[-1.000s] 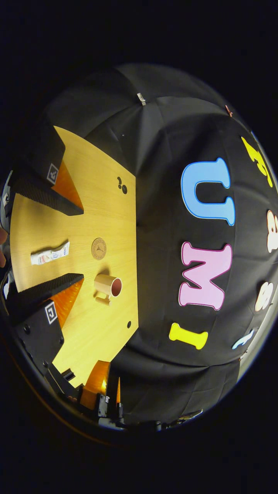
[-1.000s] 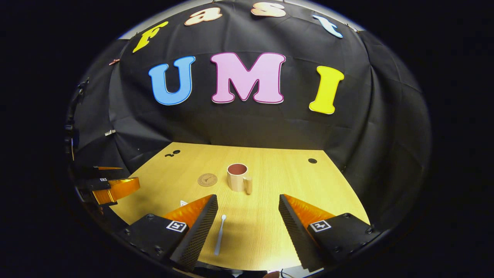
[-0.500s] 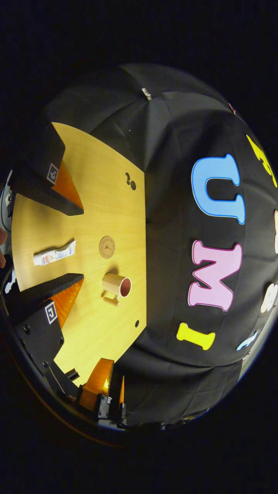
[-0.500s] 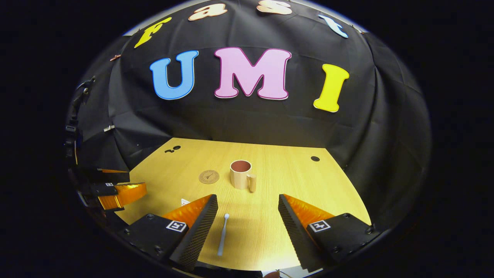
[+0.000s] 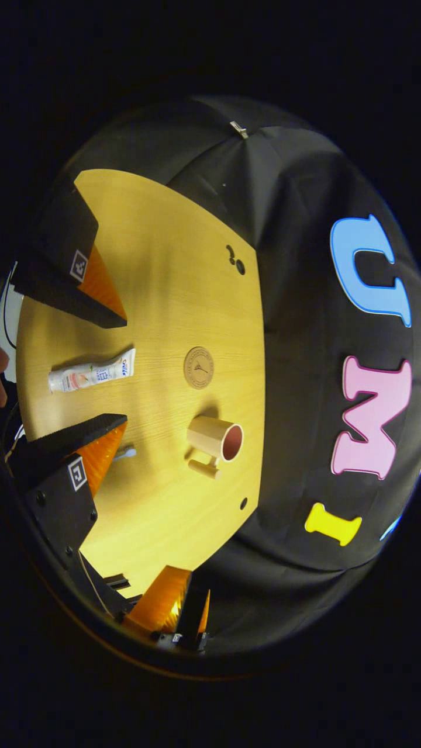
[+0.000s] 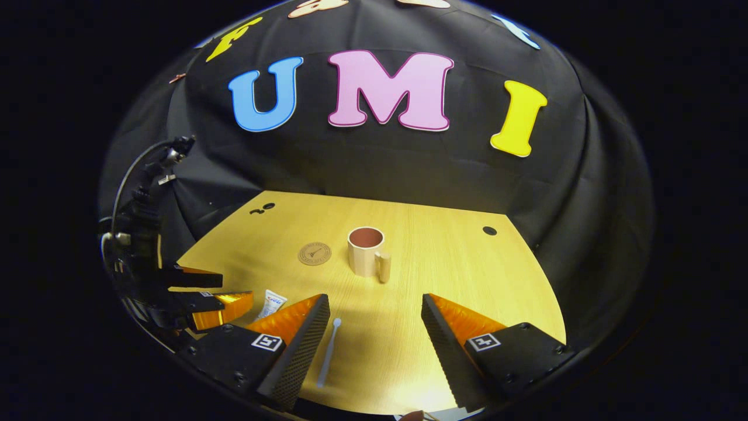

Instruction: Put the toothbrush and toothpaste on the desktop into the cup, then pick up the cup and place it on the coaster on the desktop.

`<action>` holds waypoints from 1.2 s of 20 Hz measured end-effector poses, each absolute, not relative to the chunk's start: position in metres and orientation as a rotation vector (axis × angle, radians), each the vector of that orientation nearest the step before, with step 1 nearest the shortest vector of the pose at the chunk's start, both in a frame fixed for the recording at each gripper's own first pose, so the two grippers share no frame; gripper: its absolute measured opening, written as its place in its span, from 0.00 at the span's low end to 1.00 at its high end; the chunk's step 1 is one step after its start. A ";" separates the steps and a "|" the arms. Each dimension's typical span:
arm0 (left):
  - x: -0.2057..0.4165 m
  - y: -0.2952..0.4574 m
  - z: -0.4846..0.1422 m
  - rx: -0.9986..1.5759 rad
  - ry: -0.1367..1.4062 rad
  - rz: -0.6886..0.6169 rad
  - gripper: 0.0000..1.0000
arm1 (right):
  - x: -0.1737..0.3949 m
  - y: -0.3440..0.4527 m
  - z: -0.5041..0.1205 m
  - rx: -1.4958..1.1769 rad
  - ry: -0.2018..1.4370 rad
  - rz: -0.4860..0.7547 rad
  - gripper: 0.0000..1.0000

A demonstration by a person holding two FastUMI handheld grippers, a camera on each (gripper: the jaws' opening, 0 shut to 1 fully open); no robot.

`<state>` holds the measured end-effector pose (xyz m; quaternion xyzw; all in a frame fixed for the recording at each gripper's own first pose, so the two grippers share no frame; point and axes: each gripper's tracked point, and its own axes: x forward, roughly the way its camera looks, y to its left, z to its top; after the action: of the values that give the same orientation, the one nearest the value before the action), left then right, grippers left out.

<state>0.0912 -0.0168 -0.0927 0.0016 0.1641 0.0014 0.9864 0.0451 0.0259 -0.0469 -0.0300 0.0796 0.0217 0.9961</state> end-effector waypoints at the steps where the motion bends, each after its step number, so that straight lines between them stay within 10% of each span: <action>1: 0.099 -0.016 -0.103 -0.011 0.366 0.016 0.87 | 0.048 0.024 -0.049 -0.062 0.168 0.046 0.98; 24: 0.157 -0.016 -0.190 -0.014 0.624 0.085 0.75 | 0.063 0.006 -0.104 -0.051 0.290 0.089 0.98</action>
<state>0.1566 -0.0156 -0.1901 -0.0067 0.3071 0.0420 0.9507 0.0634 0.0065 -0.1044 -0.0253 0.1446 0.0442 0.9882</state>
